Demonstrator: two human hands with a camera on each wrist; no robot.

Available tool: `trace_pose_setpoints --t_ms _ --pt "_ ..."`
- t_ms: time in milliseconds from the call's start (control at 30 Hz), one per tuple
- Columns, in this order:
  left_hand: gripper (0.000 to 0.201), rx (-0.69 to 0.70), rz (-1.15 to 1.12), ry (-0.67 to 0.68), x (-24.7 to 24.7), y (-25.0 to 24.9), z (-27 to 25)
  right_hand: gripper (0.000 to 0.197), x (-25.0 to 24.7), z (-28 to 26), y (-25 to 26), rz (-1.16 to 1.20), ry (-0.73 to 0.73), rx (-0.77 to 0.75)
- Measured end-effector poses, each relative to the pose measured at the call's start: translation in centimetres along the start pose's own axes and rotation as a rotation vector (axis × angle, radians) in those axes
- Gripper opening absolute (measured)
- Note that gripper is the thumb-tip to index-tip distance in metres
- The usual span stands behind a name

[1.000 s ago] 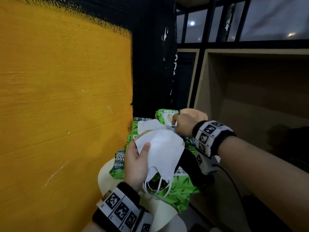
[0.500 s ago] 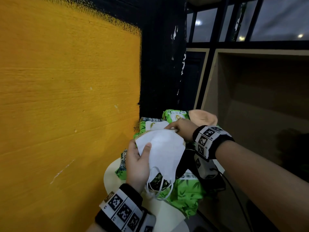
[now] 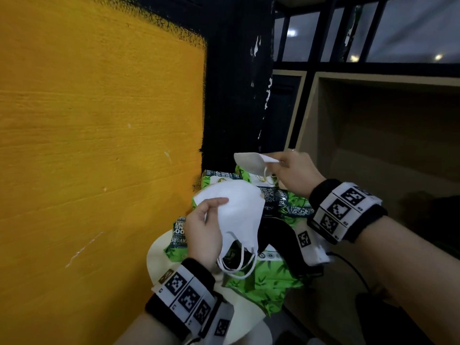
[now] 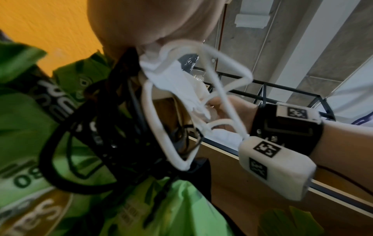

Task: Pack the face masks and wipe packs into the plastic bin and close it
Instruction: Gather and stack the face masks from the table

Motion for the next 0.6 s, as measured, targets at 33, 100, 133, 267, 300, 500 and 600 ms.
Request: trace_pose_setpoints --t_ms 33,100,133,267,300,500,600 --pt "0.031 -0.010 0.006 -0.011 0.2 0.0 0.1 0.033 -0.2 -0.4 0.2 -0.028 -0.002 -0.028" --pt "0.029 -0.026 0.008 -0.027 0.7 0.0 0.2 0.037 -0.5 -1.4 0.9 -0.067 0.022 -0.095" --pt "0.030 -0.031 0.011 -0.022 0.9 -0.2 0.0 0.038 -0.5 -2.0 1.2 -0.090 0.053 -0.125" --pt "0.029 -0.079 -0.090 -0.008 1.5 -1.3 -0.3 0.037 0.3 -4.3 2.0 -0.143 0.203 -0.182" --pt "0.033 -0.089 -0.133 -0.008 1.5 -1.6 -0.4 0.036 0.6 -4.7 2.0 -0.116 0.237 -0.187" --pt "0.033 -0.115 -0.125 -0.003 1.6 -2.5 -1.3 0.035 2.6 -6.7 1.7 -0.031 0.325 -0.266" --pt "0.034 -0.148 -0.051 -0.002 1.4 -2.0 -1.2 0.033 2.8 -7.5 1.6 0.074 0.360 -0.229"
Point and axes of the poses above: each hand's wrist, its own z-axis towards the middle knuckle, its own x-axis out of the palm, y = z × x, the point moved 1 cm from there along z, towards the middle knuckle, and after that the axes turned 4 degrees about z, right-handed, at the moved point
